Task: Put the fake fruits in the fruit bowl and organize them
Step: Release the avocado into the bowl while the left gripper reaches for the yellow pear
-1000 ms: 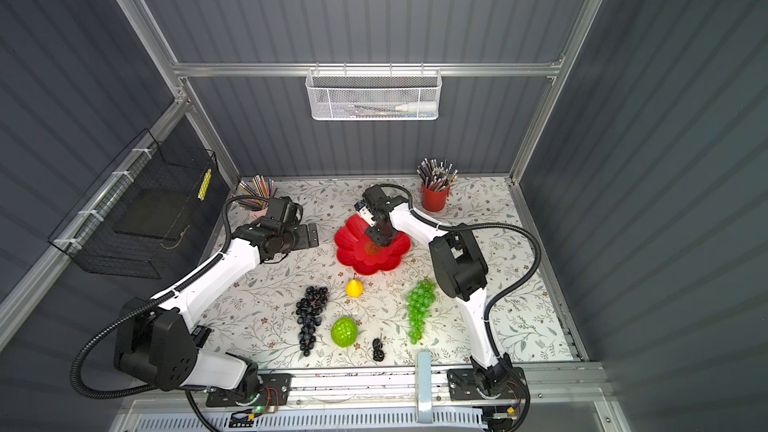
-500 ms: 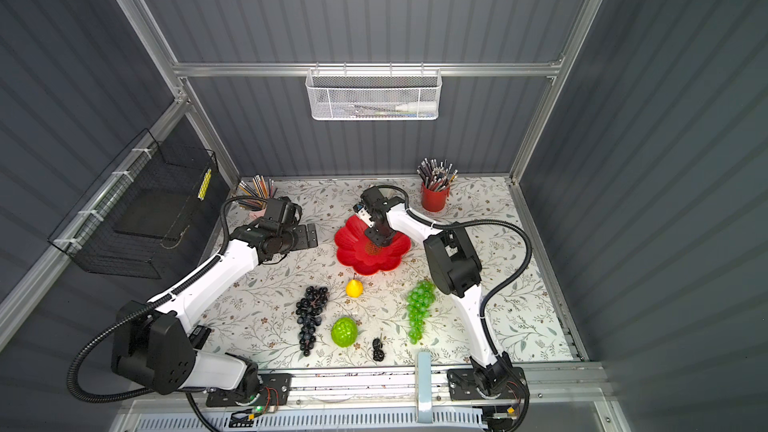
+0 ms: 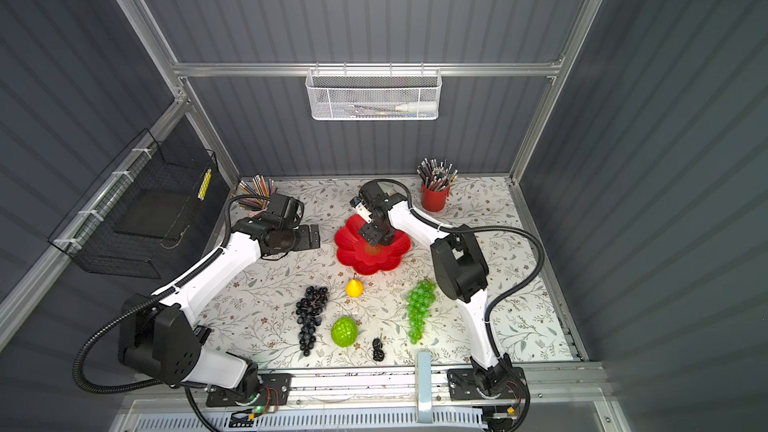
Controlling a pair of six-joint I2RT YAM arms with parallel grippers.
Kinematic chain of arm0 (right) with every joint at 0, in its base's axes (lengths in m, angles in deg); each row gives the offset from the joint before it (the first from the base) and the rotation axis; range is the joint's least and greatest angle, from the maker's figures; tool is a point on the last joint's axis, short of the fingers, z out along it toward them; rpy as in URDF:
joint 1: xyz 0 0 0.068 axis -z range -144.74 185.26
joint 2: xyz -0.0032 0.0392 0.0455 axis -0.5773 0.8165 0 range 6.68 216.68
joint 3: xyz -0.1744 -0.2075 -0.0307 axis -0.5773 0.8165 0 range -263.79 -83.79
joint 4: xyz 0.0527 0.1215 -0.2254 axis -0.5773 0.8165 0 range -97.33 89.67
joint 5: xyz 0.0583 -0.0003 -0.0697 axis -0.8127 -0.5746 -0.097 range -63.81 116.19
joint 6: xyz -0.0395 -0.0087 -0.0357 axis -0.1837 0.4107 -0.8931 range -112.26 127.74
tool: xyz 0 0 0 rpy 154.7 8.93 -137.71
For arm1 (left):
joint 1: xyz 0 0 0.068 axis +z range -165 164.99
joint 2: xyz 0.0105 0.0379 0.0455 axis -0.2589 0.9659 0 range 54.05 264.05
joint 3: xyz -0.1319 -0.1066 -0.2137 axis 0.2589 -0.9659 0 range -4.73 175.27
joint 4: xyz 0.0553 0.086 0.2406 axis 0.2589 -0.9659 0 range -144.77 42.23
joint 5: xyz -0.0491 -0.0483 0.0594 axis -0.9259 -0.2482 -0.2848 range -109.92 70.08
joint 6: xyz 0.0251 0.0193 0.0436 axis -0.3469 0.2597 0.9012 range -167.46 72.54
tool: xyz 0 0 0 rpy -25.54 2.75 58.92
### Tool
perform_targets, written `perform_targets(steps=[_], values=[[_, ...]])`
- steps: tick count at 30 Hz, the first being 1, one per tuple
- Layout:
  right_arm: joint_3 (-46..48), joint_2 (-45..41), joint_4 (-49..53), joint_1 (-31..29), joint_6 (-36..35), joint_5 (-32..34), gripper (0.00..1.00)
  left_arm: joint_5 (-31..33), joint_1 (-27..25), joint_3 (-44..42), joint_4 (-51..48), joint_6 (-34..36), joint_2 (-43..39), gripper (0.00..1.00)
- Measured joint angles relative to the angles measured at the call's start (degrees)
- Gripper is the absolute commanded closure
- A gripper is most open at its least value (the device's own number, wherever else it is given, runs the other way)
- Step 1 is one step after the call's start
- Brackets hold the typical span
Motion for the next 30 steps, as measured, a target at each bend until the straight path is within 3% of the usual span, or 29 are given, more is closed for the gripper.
perform_targets(steps=[4, 10, 15, 20, 26, 30], values=[[1.57, -7.54, -1.6, 0.0, 0.98, -0.48, 0.14, -2.75, 0.0, 2.16, -2.95, 0.85, 1.42, 0.0], [15.37, -19.8, -8.09, 0.0, 6.51, -2.32, 0.15, -10.14, -0.79, 2.89, -6.64, 1.31, 2.78, 0.09], [30.75, -28.94, -14.56, 0.0, 12.72, -3.96, 0.14, -13.38, -10.29, 2.89, -8.44, 3.43, 4.07, 0.0], [41.29, -36.98, -20.22, 0.13, 17.09, -2.47, 0.13, -15.1, -20.61, 2.86, -9.75, 3.89, 6.99, 0.06], [46.69, -41.88, -25.27, 1.25, 19.76, -1.01, 0.13, -12.11, -25.22, 2.93, -10.23, 2.99, 11.02, 0.12], [48.02, -43.17, -26.97, 2.71, 20.48, -0.63, 0.13, -9.7, -25.55, 2.97, -10.4, 2.56, 13.79, 0.13]])
